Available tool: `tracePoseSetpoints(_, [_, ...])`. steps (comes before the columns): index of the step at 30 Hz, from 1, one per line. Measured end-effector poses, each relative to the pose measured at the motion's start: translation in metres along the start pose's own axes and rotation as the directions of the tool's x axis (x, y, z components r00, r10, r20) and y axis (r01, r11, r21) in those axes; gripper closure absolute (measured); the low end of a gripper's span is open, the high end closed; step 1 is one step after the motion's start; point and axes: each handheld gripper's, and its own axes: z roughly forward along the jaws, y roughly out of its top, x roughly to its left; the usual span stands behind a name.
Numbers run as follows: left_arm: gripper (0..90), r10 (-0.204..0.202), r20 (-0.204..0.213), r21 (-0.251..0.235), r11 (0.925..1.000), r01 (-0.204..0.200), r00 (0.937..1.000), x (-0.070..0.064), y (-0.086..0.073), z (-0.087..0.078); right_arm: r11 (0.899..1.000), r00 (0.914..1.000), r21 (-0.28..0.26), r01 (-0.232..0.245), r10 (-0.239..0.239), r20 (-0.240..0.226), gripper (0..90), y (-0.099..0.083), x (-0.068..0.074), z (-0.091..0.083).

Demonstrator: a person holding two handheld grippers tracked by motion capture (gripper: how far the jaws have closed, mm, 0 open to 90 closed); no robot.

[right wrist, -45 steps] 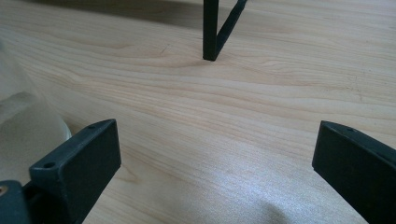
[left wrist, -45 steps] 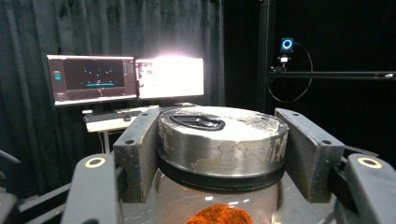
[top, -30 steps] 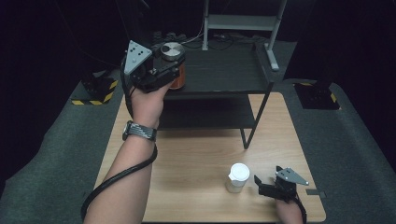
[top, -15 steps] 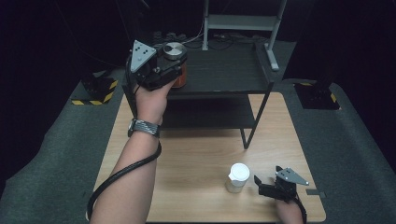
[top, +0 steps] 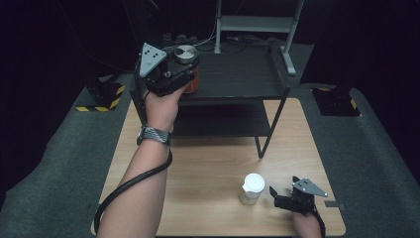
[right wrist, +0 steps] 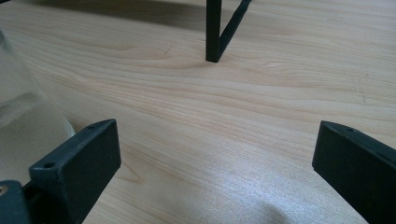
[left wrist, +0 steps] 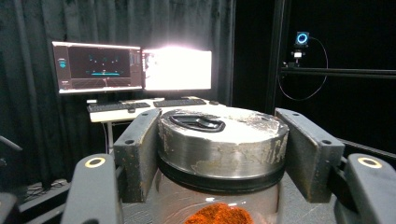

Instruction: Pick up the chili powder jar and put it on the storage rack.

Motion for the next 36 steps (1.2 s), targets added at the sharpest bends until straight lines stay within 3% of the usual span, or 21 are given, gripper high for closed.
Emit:
tracePoseSetpoints(12, [33.5, 0.006, 0.002, 0.006, 1.0000, -0.006, 1.0000, 0.001, 0.001, -0.003, 1.000, 1.0000, 0.002, 0.003, -0.003, 0.000, 0.1, 0.000, 0.000, 0.000])
tracePoseSetpoints(18, [16.5, -0.021, -0.003, 0.025, 0.9995, 0.021, 0.9998, 0.001, 0.005, -0.010, 1.000, 1.0000, 0.004, 0.005, -0.005, 0.001, 0.1, 0.001, 0.001, 0.000])
tracePoseSetpoints(24, [0.6, -0.021, -0.014, 0.036, 0.9991, 0.022, 0.9997, -0.001, 0.007, -0.017, 1.000, 1.0000, 0.004, 0.001, -0.001, 0.002, 0.1, 0.001, 0.000, 0.001])
tracePoseSetpoints(36, [0.5, 0.030, -0.011, 0.048, 0.9984, -0.029, 0.9995, -0.005, 0.008, -0.046, 1.000, 0.9999, 0.004, 0.009, -0.009, 0.006, 0.1, 0.001, 0.002, 0.000])
